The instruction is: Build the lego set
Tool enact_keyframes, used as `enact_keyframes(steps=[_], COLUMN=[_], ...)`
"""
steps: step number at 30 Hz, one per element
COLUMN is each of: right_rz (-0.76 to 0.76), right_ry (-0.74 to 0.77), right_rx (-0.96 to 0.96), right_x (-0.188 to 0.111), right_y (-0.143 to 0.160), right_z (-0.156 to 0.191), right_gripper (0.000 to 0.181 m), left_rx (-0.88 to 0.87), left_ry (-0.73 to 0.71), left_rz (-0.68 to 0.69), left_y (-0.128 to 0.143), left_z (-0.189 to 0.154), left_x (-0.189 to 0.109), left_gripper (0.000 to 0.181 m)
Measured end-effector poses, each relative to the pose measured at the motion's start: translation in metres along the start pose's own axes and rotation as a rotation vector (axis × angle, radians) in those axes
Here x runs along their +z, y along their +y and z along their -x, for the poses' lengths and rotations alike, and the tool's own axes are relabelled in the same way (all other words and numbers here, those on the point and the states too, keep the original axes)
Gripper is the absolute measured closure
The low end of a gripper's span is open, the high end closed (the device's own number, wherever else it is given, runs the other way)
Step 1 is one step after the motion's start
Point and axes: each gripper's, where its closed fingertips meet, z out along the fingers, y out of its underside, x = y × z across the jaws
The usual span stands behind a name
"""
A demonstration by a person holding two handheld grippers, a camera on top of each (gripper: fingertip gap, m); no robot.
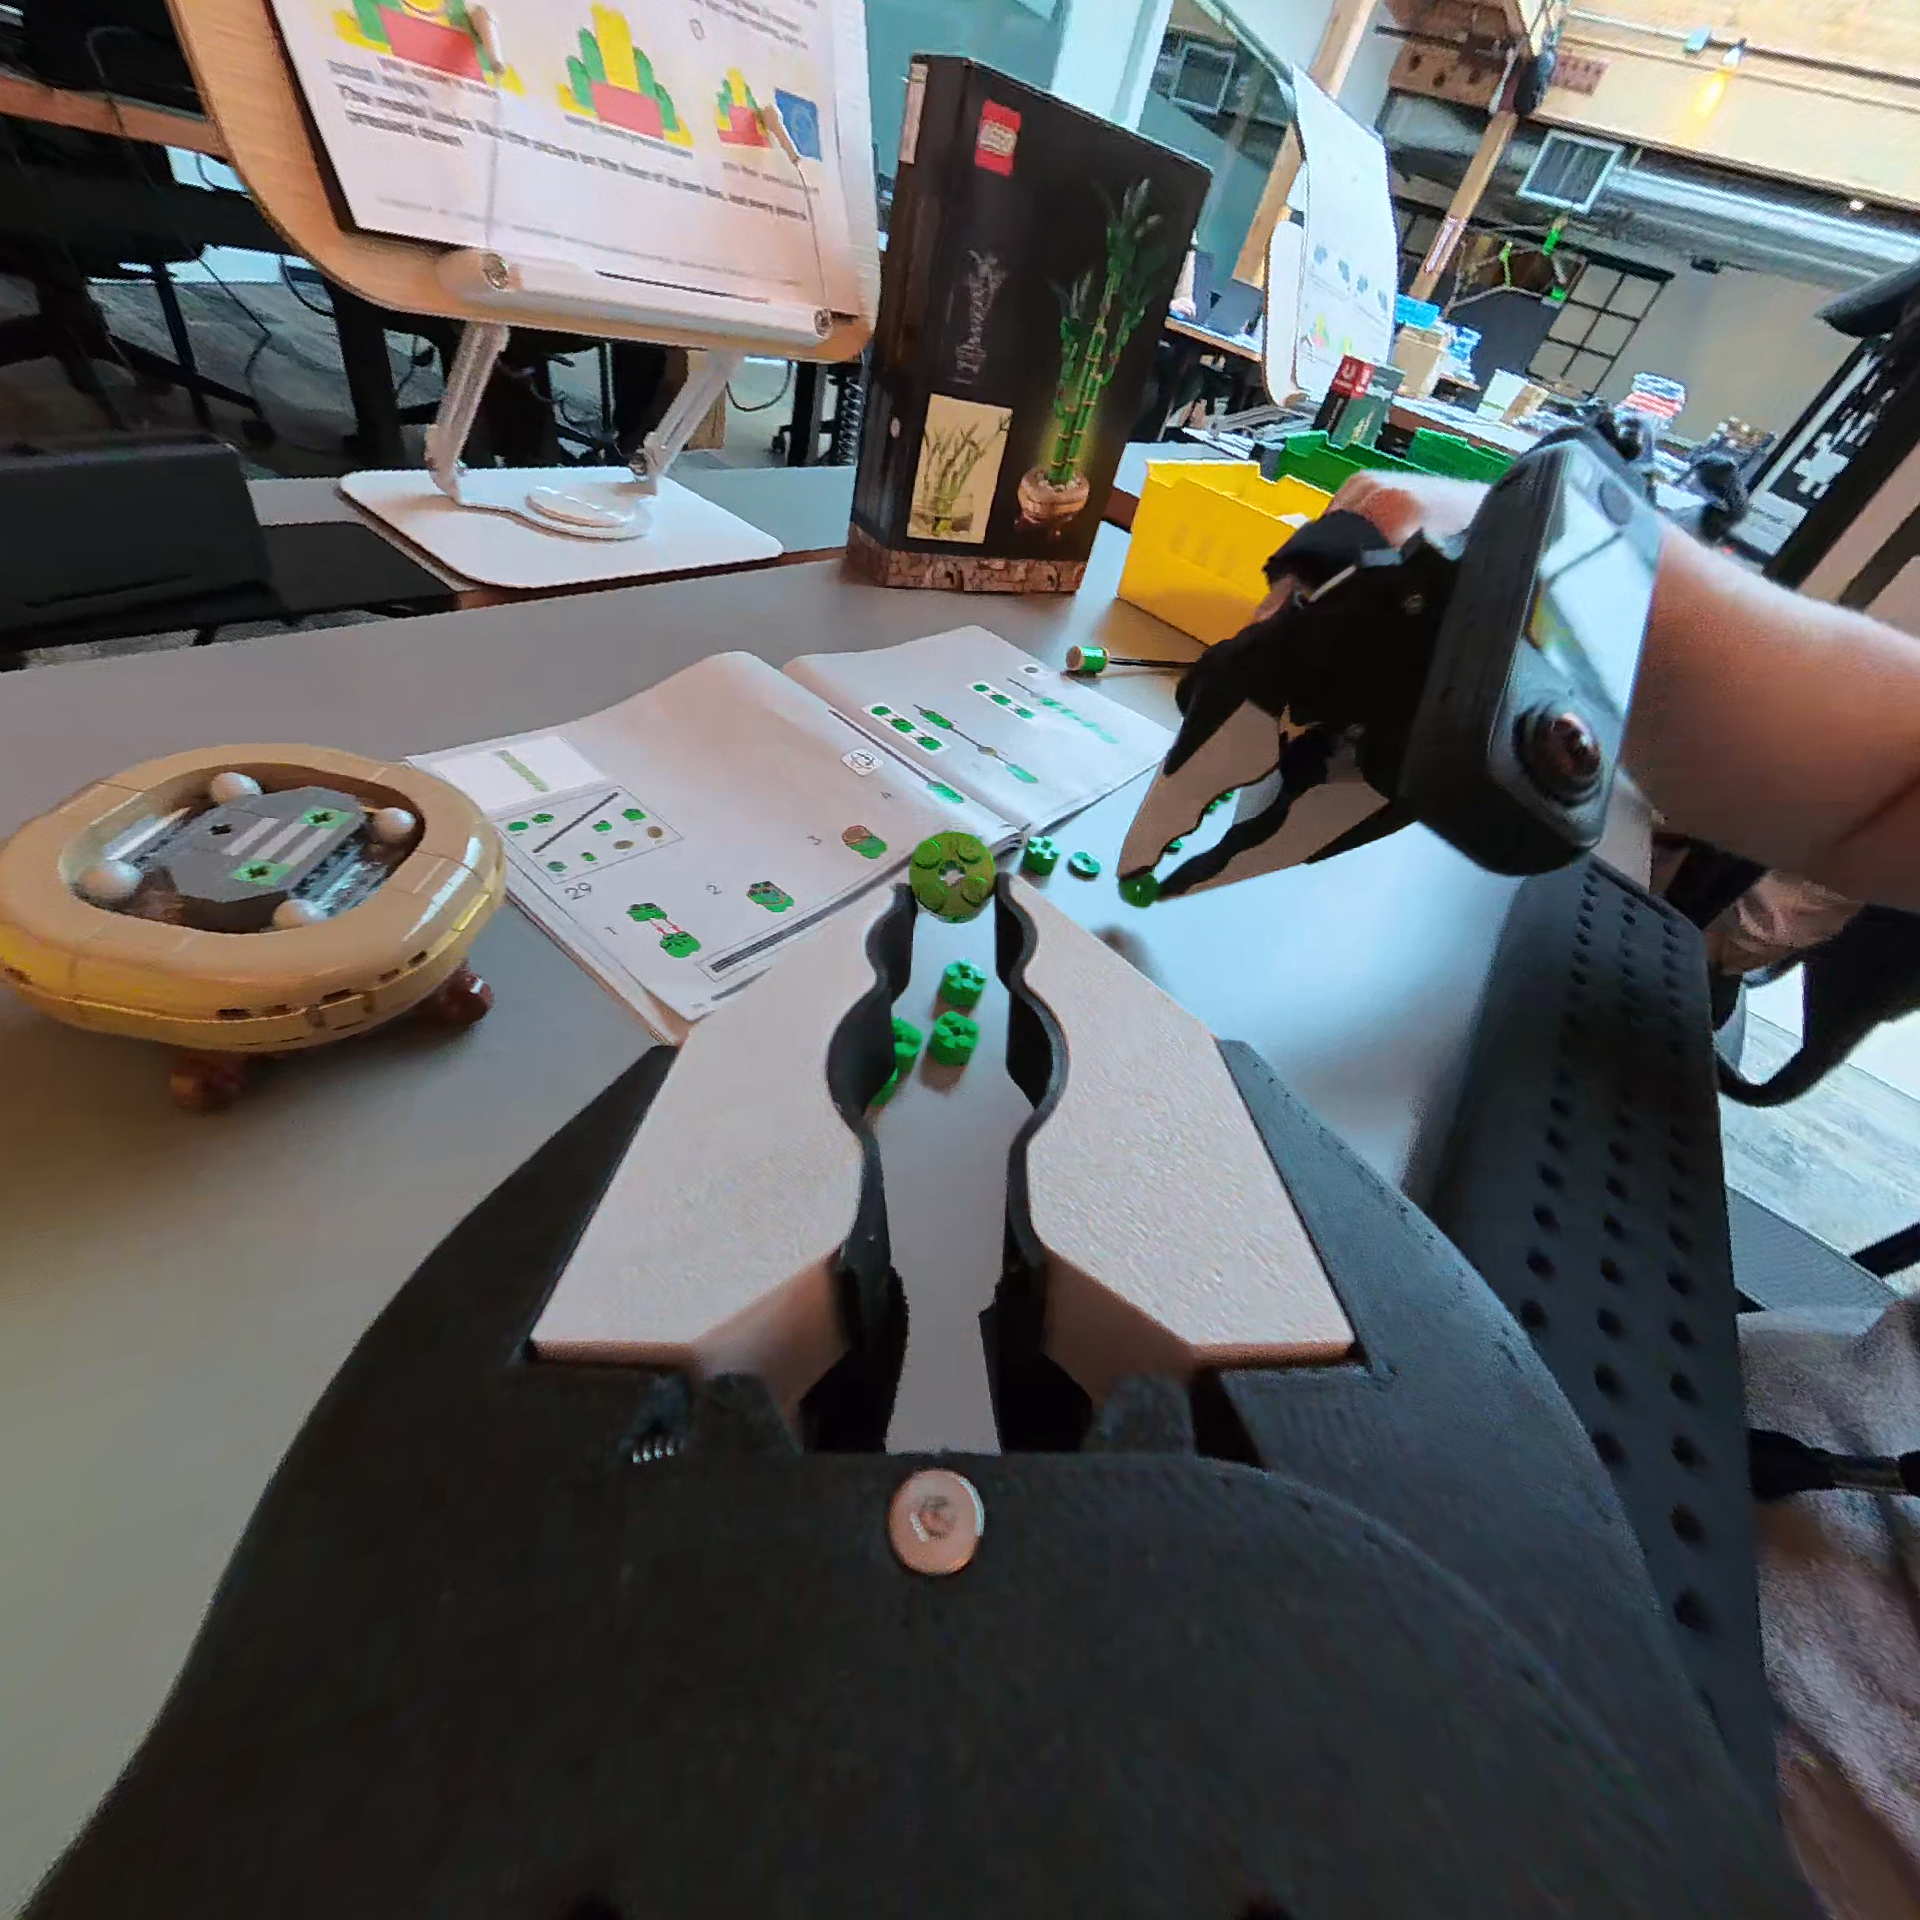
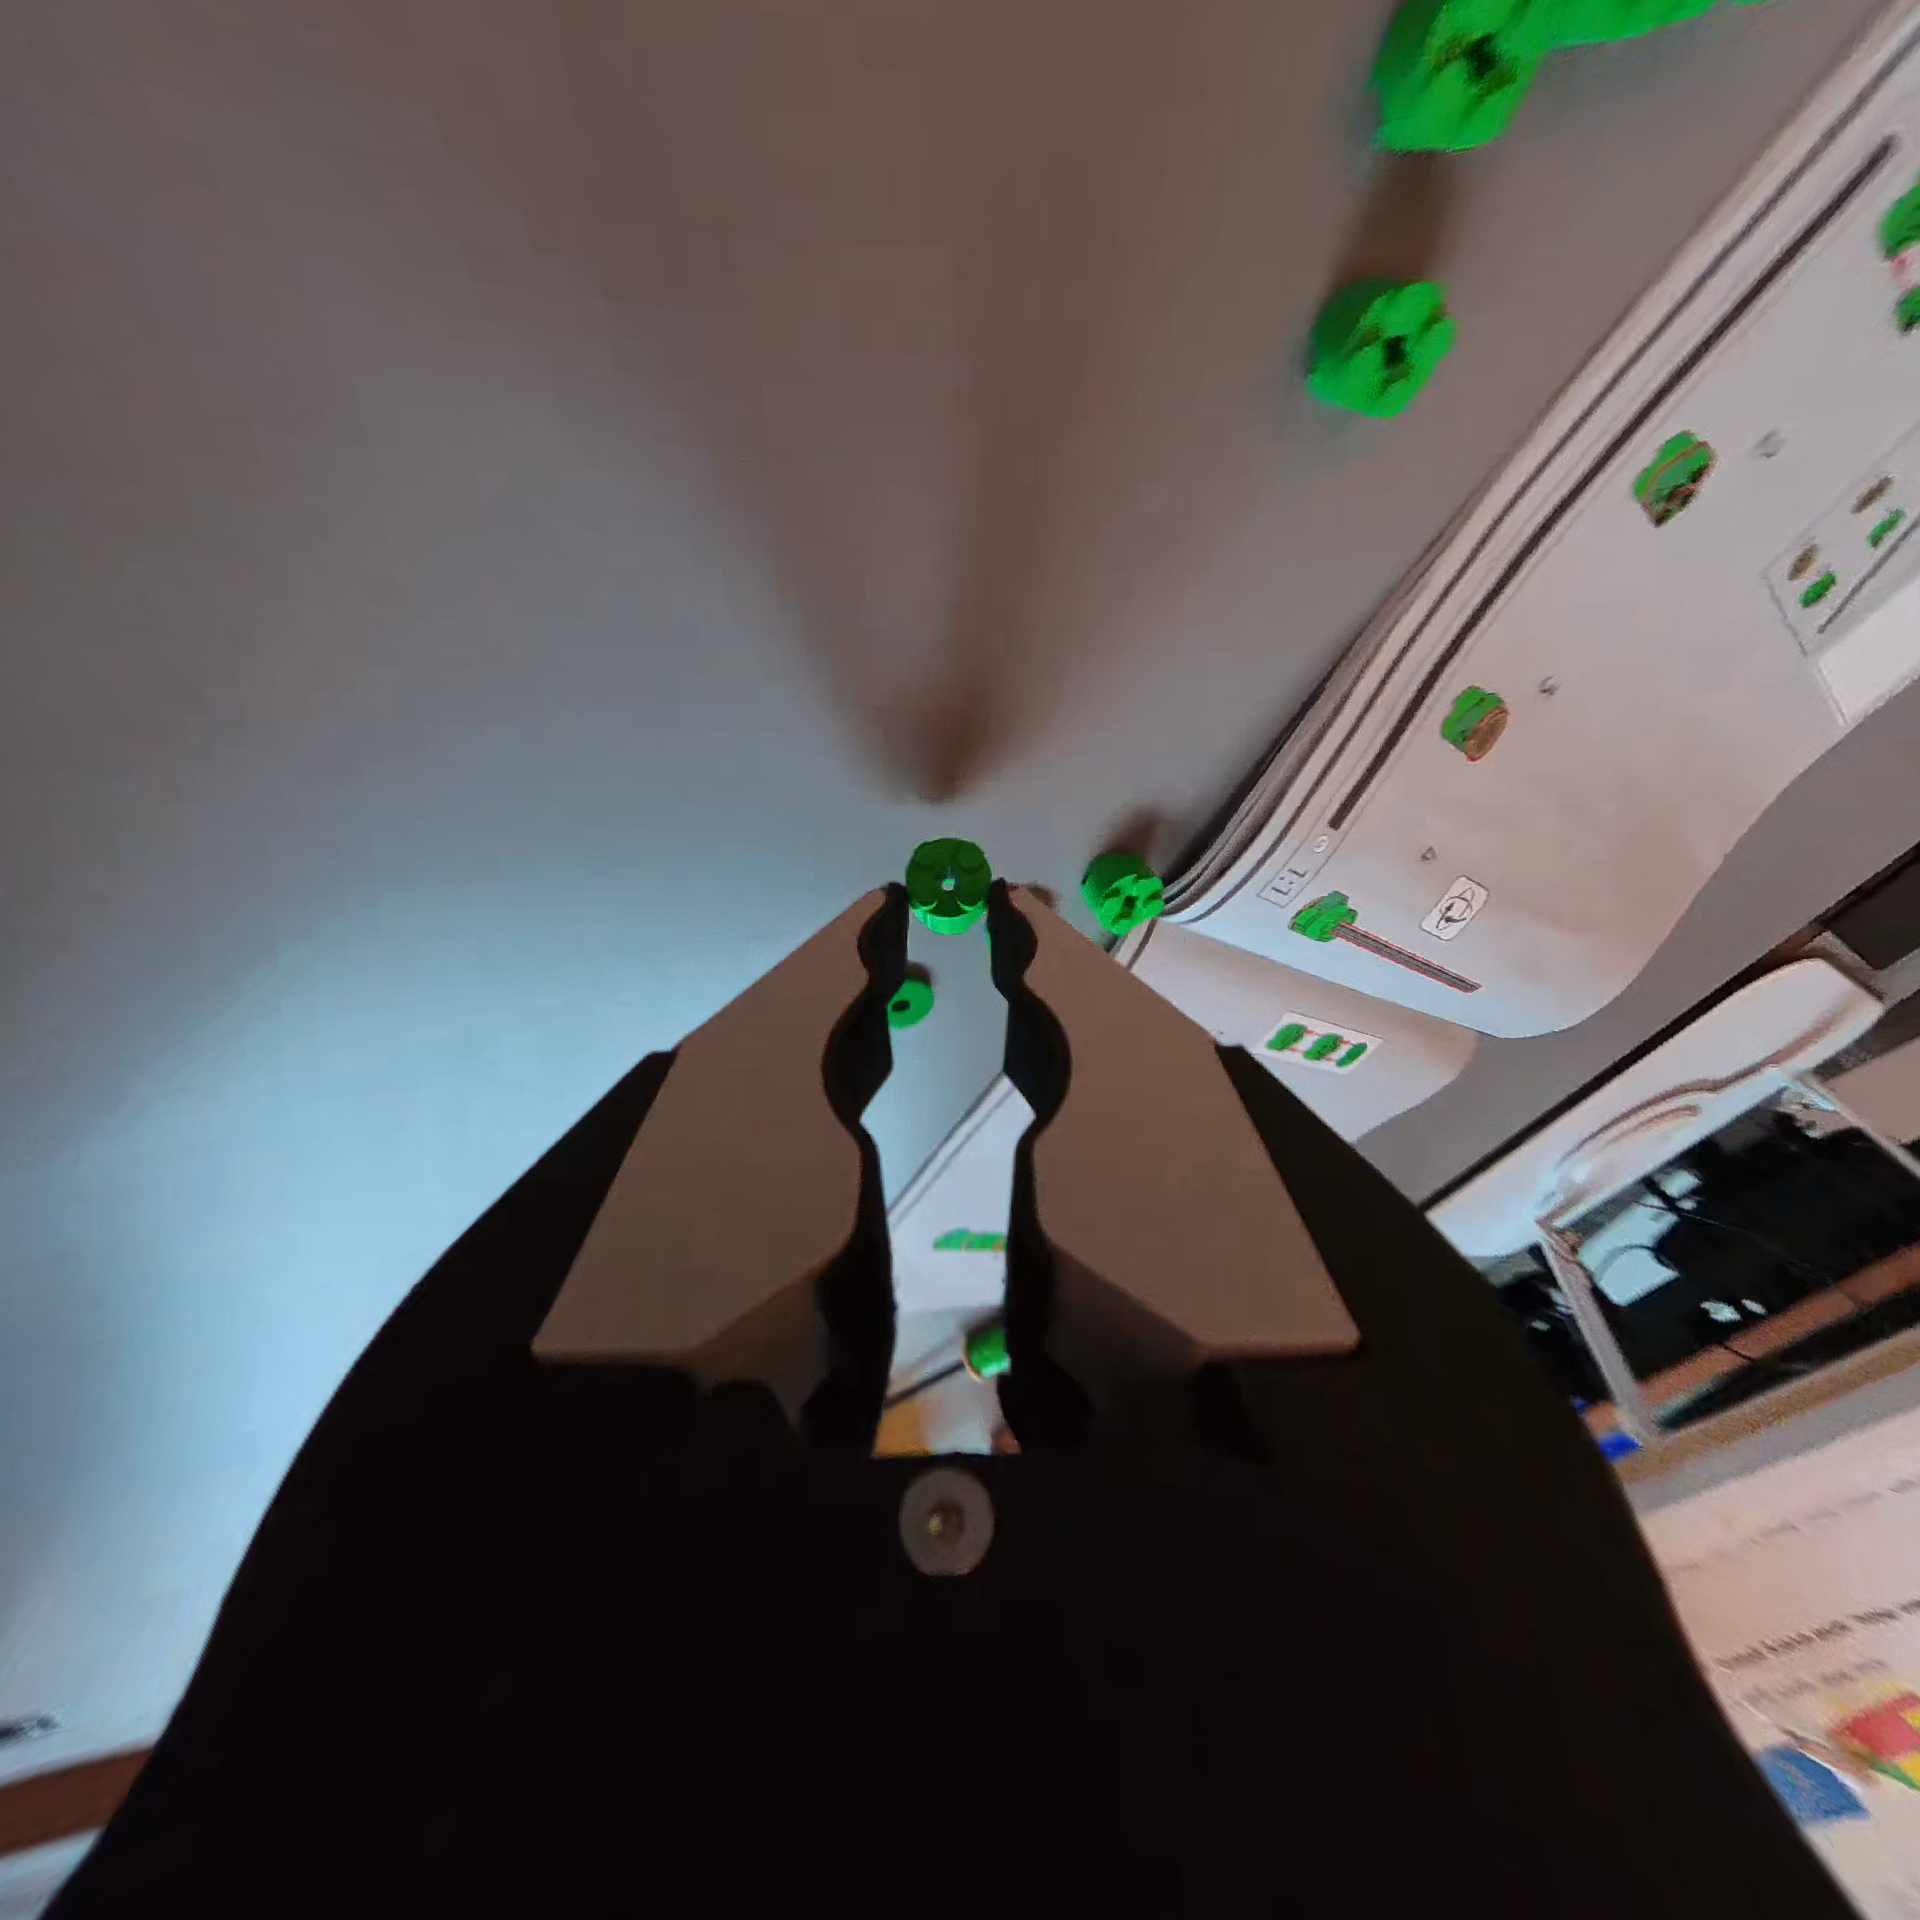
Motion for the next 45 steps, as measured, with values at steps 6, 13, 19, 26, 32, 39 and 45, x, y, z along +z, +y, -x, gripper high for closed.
enact_keyframes(steps=[6,13,19,26,32,39,45], right_rz=[0.174,0.328,0.327,0.207,-0.338,-0.415,-0.674], right_ry=[0.07,0.071,0.033,0.024,-0.088,-0.082,-0.077], right_rx=[-0.18,-0.307,-0.309,-0.182,0.138,0.289,0.659], right_x=[-0.001,0.0,0.005,-0.005,-0.048,-0.017,-0.006], right_y=[0.005,0.007,0.002,0.0,0.001,0.023,0.018], right_z=[0.0,0.005,0.016,0.013,0.014,0.015,0.014], right_gripper=[0.166,0.166,0.165,0.152,0.146,0.148,0.151], left_rx=[0.067,0.1,0.074,0.058,0.045,0.043,0.025], left_ry=[-0.021,-0.05,-0.041,-0.037,-0.024,-0.034,-0.042], left_rz=[0.014,0.038,0.028,0.024,0.021,0.036,0.03], left_y=[0.004,0.007,0.006,0.006,0.006,0.01,0.009], left_z=[-0.005,-0.004,-0.002,-0.001,-0.002,0.0,0.004], left_x=[0.002,0.003,0.001,-0.001,-0.001,0.0,-0.001], left_gripper=[0.168,0.169,0.169,0.169,0.169,0.168,0.169])
